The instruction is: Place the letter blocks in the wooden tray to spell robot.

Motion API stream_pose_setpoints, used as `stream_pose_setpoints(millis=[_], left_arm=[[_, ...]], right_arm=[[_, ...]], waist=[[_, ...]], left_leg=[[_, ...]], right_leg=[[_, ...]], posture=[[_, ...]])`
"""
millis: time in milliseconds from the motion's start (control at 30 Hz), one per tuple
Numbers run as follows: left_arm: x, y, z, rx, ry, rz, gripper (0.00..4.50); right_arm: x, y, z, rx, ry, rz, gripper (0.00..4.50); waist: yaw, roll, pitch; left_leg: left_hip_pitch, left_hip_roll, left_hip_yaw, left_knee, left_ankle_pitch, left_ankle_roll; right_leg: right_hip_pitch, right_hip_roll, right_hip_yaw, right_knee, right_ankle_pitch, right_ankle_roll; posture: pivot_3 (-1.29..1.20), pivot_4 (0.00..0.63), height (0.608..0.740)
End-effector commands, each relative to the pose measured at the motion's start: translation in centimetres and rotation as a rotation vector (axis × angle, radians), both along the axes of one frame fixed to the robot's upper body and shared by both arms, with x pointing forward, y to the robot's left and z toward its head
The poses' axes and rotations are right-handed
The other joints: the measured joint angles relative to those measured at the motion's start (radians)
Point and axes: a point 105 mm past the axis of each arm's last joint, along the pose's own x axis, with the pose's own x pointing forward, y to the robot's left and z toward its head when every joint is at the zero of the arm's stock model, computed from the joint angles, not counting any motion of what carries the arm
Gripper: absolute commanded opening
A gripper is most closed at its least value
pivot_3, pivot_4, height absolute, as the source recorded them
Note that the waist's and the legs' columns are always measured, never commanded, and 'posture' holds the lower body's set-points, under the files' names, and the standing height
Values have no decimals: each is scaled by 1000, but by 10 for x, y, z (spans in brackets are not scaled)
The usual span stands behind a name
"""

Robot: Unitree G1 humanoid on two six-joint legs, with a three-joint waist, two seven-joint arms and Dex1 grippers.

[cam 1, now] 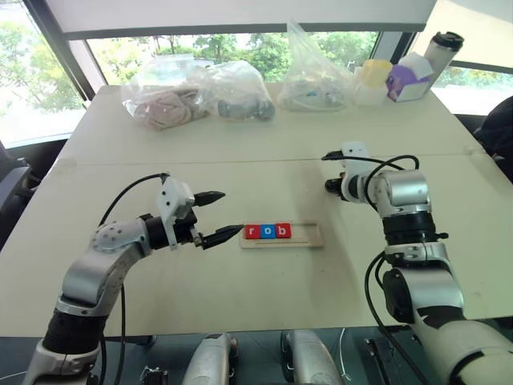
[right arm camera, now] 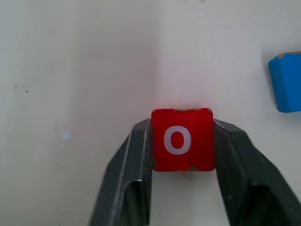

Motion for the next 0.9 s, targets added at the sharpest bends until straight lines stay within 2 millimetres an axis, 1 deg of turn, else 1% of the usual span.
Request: stream_pose_setpoints(millis=[33,133,200,300,333,400,433,533,633,767,900], left_arm=[[-3,-1,9,-1,-41,-10,4500],[-3,-2,9,-2,-40,-9,4500],[-4,-2,8,-3,-40,-8,4500],[-4,-1,8,-7,-36,-4,4500],[-4,-1,7,-7,-35,-3,4500],[-5,-1,4,-8,-27,-5,4500],[-6,-2,3,-10,-23,-7,4500],[-6,-5,0,-18,-15,-18,4500],[-5,-7,-1,-21,-15,-23,4500],[-5,-9,-2,-22,-10,-34,4500],[-4,-11,-2,-24,-8,-42,4500]], right_arm=[[-3,5,-7,2,31,21,1146],[-8,3,-4,23,56,8,1146],[-15,-4,9,39,54,-20,1146],[-34,-12,33,71,63,-37,1146],[-38,-13,36,77,65,-41,1146],[-49,-18,45,44,7,-18,1146],[-57,-17,44,37,-16,5,1146],[-81,-12,25,20,-37,40,1146],[-101,-14,12,1,-53,7,1146],[-117,-13,4,12,-51,-8,1146],[-125,-17,-1,2,-31,-38,1146]], waist=[[-1,0,0],[0,0,0],[1,0,0],[8,0,0],[7,0,0],[8,0,0],[9,0,0],[8,-1,0],[4,0,0],[1,0,0],[4,0,0]], left_leg=[[0,0,0,0,0,0],[1,0,0,0,0,0],[0,0,0,0,0,0],[0,0,0,0,0,0],[-1,0,0,0,0,0],[-1,0,0,0,0,0],[-1,0,-1,0,0,0],[-1,0,-3,-1,-1,1],[-1,0,-3,0,-1,1],[0,0,-3,1,0,1],[0,1,-3,1,0,2]], right_leg=[[0,0,0,0,0,0],[1,0,0,0,0,0],[0,0,0,0,0,0],[0,0,0,0,0,0],[-1,-1,0,-1,0,0],[-1,-1,0,-1,0,0],[-1,-1,0,-1,0,0],[1,-1,-3,-3,0,0],[2,-1,-2,-3,0,0],[2,-1,-2,-3,0,0],[3,0,-2,-3,0,0]], posture=[[0,150,740],[0,150,740],[0,150,740],[0,150,740],[0,150,740],[0,150,740],[0,150,740],[0,150,740],[0,150,740],[0,150,740],[0,150,740]])
